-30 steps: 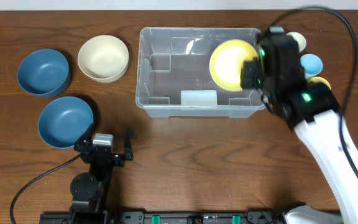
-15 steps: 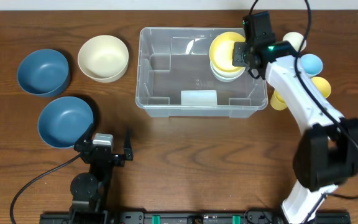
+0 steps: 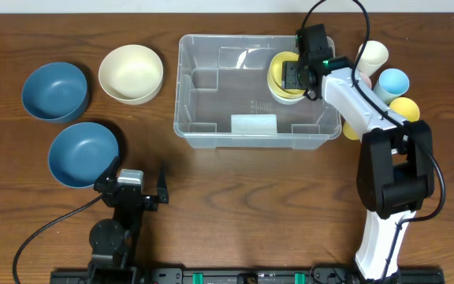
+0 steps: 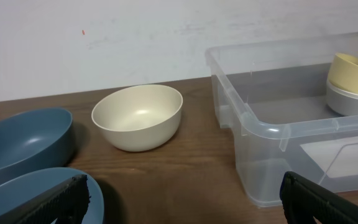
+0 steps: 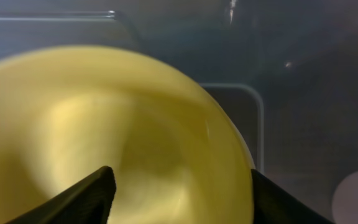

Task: Pack container
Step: 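Lift the yellow bowl and lower it onto the stacked bowls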

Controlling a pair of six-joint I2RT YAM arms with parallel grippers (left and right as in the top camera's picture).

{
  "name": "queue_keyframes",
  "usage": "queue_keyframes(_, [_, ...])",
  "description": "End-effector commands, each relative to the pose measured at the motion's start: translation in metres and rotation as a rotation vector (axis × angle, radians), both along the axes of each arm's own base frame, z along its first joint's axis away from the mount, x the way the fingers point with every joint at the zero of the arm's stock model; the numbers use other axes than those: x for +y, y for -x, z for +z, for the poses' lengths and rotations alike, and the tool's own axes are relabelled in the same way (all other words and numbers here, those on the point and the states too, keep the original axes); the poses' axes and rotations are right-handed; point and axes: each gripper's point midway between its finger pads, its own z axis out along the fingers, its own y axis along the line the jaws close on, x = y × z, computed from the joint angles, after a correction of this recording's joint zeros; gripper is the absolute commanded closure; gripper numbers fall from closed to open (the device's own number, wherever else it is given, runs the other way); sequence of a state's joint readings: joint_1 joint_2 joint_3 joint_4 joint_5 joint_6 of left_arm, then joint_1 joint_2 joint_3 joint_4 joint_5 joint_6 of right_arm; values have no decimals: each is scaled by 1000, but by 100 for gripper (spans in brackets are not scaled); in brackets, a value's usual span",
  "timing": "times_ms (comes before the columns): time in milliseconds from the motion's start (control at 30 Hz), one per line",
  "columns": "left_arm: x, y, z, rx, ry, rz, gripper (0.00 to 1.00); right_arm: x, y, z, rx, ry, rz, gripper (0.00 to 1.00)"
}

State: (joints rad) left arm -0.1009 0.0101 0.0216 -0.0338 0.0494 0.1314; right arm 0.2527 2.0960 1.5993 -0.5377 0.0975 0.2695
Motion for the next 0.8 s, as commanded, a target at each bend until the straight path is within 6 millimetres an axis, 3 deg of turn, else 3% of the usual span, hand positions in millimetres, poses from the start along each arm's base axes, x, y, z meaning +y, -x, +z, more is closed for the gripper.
queue_keyframes(0, [3, 0, -16, 47, -16, 15, 2, 6, -8, 26, -36, 17, 43, 30])
queue_keyframes(267, [3, 1, -16, 47, -16, 15, 2, 44, 10, 96, -1, 56, 173, 22])
queue_keyframes(400, [3, 1, -16, 47, -16, 15, 2, 60, 30, 132, 29, 53, 214, 6])
queue_keyframes(467, [3, 1, -16, 47, -16, 15, 2, 66, 40, 145, 38, 53, 234, 4])
queue_keyframes(667, [3, 1, -16, 47, -16, 15, 2, 71, 51, 165, 22, 52, 256, 1])
queue_keyframes(767, [3, 1, -16, 47, -16, 15, 2, 65, 54, 163, 38, 69, 239, 7])
